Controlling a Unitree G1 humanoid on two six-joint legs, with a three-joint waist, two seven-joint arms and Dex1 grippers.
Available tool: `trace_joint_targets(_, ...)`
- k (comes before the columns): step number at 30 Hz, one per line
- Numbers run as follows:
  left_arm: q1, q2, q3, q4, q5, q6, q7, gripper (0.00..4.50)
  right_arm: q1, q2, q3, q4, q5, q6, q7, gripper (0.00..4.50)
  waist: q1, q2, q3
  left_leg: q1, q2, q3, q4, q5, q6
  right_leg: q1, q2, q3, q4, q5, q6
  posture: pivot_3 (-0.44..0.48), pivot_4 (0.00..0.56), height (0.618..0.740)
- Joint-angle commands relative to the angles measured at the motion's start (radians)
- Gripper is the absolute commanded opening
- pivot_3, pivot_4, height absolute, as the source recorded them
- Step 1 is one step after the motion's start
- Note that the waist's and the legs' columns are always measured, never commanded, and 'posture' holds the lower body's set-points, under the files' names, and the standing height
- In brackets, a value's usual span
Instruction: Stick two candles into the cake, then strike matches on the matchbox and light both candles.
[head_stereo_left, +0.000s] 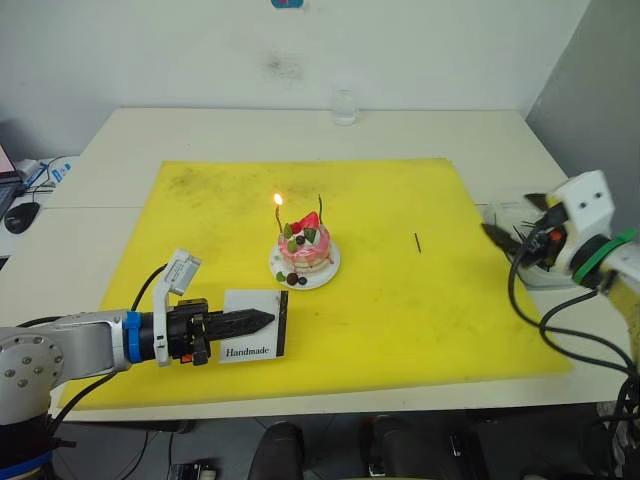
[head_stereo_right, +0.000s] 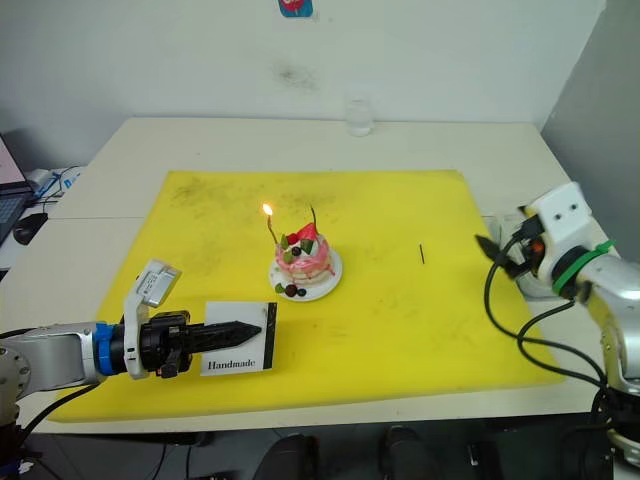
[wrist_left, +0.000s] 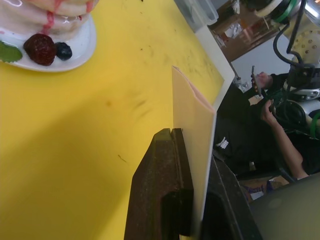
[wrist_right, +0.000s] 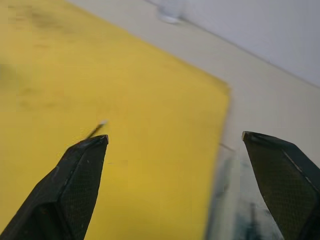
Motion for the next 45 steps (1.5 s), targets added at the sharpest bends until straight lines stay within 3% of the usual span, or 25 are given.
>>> trace_joint_targets(1, -0.008, 0.008, 0.007, -0.015, -0.031, -0.01, 0.005, 0.0, -0.004, 0.057, 0.029, -0.04, 0.007, -0.035, -0.047, 4.49, -0.001, 0.0, 0.0, 0.0, 0.0, 0.0, 0.0, 0.0, 0.0, 0.0, 0.0, 0.0, 0.0, 0.0, 0.0, 0.0, 0.15, 0.74)
trace_joint_targets(5, -0.014, -0.005, 0.001, -0.017, -0.059, -0.011, 0.028, 0.0, 0.006, 0.183, 0.108, -0.03, -0.039, -0.078, -0.15, 4.49, -0.001, 0.0, 0.0, 0.001, 0.0, 0.0, 0.0, 0.0, 0.0, 0.0, 0.0, 0.0, 0.001, 0.001, 0.0, 0.0, 0.15, 0.74)
trace_joint_targets(11, -0.009, -0.016, -0.016, -0.029, -0.093, -0.018, 0.069, 0.0, -0.019, 0.424, 0.238, 0.142, -0.172, -0.218, -0.362, 4.49, -0.002, -0.001, 0.0, 0.0, 0.0, 0.0, 0.0, 0.0, 0.0, -0.001, 0.0, 0.0, 0.0, 0.0, 0.0, 0.0, 0.15, 0.74)
trace_joint_targets(17, -0.018, -0.009, -0.034, -0.029, -0.101, -0.026, 0.08, 0.0, -0.094, 0.519, 0.26, 0.357, -0.233, -0.32, -0.46, 4.49, -0.002, -0.001, 0.0, 0.0, 0.0, 0.001, 0.0, 0.0, 0.0, 0.0, -0.002, 0.001, 0.0, 0.001, 0.0, 0.0, 0.15, 0.74)
trace_joint_targets(23, -0.017, 0.0, -0.041, -0.03, -0.099, -0.034, 0.08, 0.0, -0.122, 0.571, 0.25, 0.458, -0.255, -0.352, -0.534, 4.49, -0.002, -0.001, 0.0, 0.0, 0.0, 0.0, 0.0, 0.0, 0.0, 0.0, -0.001, 0.001, 0.0, 0.0, 0.0, 0.0, 0.15, 0.74)
trace_joint_targets(26, -0.018, 0.001, -0.044, -0.032, -0.095, -0.037, 0.081, 0.0, -0.122, 0.605, 0.222, 0.464, -0.242, -0.319, -0.59, 3.92, -0.002, -0.001, 0.0, 0.0, 0.0, 0.0, 0.0, 0.0, 0.0, 0.0, -0.001, 0.001, 0.001, 0.0, 0.0, 0.0, 0.15, 0.74)
trace_joint_targets(37, -0.013, 0.005, -0.06, -0.04, -0.075, -0.049, 0.067, 0.0, -0.103, 0.65, 0.222, 0.385, -0.216, -0.223, -0.6, 0.03, -0.002, -0.002, -0.001, 0.0, 0.0, 0.0, 0.0, 0.0, 0.0, 0.0, -0.002, 0.0, 0.001, 0.001, 0.0, 0.0, 0.15, 0.74)
trace_joint_targets(45, -0.005, 0.005, -0.069, -0.047, -0.059, -0.064, 0.055, 0.0, -0.098, 0.648, 0.223, 0.261, -0.183, -0.133, -0.558, 0.03, -0.002, -0.001, -0.001, 0.0, 0.0, 0.0, 0.0, 0.0, 0.0, 0.0, -0.002, 0.0, 0.001, 0.001, 0.0, 0.0, 0.15, 0.74)
